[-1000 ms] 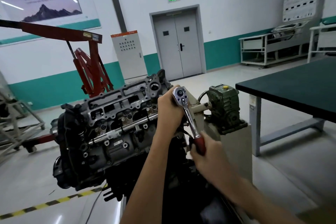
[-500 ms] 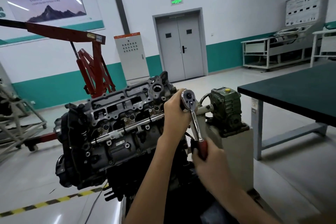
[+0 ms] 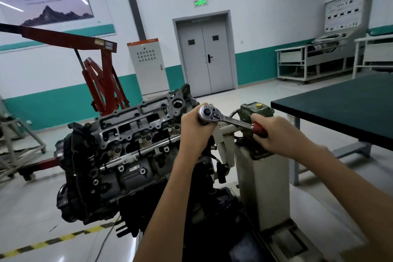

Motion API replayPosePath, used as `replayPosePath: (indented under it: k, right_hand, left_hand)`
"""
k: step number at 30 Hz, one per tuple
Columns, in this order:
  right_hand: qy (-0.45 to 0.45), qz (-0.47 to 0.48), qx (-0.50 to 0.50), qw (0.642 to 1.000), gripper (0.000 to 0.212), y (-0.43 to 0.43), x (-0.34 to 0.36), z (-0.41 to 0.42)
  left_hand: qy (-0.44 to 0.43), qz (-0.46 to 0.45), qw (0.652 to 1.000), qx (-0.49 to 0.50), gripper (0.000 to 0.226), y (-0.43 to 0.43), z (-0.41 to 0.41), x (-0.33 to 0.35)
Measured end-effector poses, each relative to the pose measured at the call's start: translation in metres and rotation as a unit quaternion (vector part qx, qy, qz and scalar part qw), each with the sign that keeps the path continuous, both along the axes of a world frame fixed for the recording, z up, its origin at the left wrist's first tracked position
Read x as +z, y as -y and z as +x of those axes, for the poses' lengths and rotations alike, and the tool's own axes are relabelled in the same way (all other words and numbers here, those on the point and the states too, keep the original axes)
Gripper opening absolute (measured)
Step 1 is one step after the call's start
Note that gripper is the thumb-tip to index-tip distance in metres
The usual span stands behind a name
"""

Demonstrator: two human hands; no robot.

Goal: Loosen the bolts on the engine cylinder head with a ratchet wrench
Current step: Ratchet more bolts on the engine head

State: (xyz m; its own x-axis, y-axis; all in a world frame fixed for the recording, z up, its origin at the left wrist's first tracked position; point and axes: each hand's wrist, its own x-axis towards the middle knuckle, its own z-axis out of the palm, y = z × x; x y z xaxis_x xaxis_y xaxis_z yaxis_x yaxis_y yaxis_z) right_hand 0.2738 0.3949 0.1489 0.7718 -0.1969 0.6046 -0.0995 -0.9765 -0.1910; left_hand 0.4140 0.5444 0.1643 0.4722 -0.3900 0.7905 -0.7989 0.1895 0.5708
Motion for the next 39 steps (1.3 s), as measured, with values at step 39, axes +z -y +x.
replayPosePath:
  k: [39]
  right_hand:
    - [0.111, 0.255, 0.03, 0.96, 0.023, -0.101, -0.072, 0.013]
  left_hand:
    - [-0.061, -0.028, 0.998, -0.004, 0.05, 0.001, -0.004, -0.002]
